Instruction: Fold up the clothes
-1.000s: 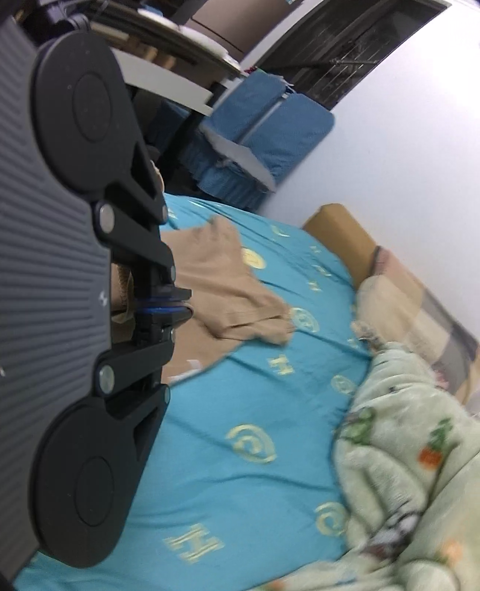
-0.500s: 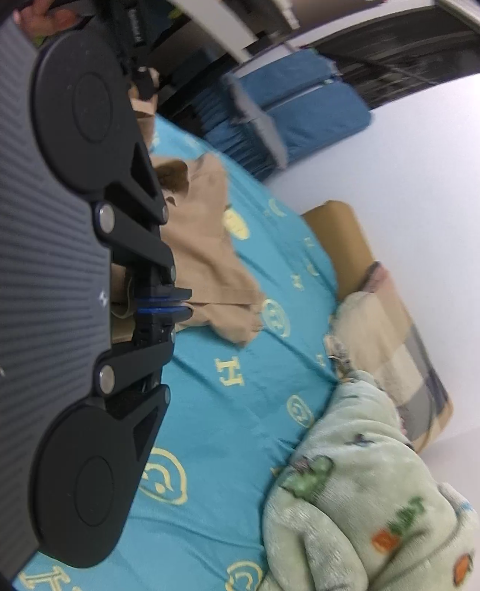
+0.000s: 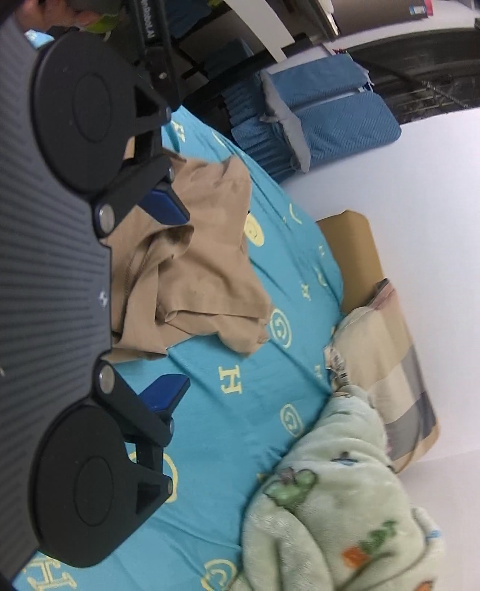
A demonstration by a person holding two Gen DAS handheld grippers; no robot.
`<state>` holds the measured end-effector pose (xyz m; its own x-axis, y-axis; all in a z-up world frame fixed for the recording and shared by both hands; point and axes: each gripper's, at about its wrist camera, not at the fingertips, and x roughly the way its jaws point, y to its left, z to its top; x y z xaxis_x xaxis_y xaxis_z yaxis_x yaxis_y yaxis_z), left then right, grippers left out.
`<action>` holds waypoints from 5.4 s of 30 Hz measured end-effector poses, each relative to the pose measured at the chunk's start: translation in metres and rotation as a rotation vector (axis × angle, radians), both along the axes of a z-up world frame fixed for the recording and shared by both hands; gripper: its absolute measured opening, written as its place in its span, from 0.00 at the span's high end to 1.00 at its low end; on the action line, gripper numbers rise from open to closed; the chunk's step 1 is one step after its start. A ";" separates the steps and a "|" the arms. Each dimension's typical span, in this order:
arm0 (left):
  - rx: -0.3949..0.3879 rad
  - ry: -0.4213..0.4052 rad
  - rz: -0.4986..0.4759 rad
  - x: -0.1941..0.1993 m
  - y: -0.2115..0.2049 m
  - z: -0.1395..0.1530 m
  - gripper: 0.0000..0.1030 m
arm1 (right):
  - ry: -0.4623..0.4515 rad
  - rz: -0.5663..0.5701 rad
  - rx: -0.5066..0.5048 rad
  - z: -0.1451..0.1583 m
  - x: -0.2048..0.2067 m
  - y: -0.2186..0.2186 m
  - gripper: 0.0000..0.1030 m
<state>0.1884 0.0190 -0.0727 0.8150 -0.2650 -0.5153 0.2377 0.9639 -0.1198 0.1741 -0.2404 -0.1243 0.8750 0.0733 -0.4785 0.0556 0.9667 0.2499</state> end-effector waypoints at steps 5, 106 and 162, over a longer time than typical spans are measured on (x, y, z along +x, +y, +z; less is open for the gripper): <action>-0.004 -0.045 0.007 -0.044 0.002 0.023 0.03 | -0.031 -0.017 -0.011 0.020 -0.033 0.003 0.14; -0.758 0.162 0.120 -0.207 0.087 0.084 0.94 | 0.020 -0.084 0.746 0.066 -0.188 -0.013 0.93; -0.180 0.096 0.109 -0.035 0.061 -0.035 0.87 | 0.164 -0.044 0.124 -0.030 -0.006 0.006 0.91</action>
